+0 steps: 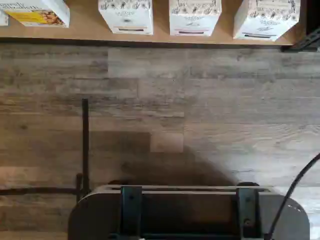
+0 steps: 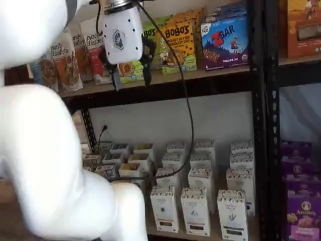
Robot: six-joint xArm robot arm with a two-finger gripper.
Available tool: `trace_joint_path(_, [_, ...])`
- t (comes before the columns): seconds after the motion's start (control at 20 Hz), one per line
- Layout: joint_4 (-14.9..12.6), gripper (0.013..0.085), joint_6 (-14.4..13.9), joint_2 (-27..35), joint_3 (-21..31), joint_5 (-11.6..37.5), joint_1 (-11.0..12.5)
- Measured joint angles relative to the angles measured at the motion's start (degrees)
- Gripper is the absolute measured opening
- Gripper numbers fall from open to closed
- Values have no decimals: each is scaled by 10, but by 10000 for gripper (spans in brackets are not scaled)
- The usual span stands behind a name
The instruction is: Pick up the white box with a green strip in the middle, on the bottom shelf, the sixth box from the left
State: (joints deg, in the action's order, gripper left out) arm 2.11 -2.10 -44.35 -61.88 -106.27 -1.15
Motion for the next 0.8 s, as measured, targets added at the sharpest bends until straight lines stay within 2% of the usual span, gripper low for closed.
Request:
trace_joint_path(0.15, [17,850,8,-21,20,36,12])
trace_joint_path(0.35, [24,850,9,-23,25,41,14])
trace_joint_path(0.6, [9,850,-4,-32,52,65,-4])
trace_joint_path(0.8, [-6,850,-13,-40,98,106,-16])
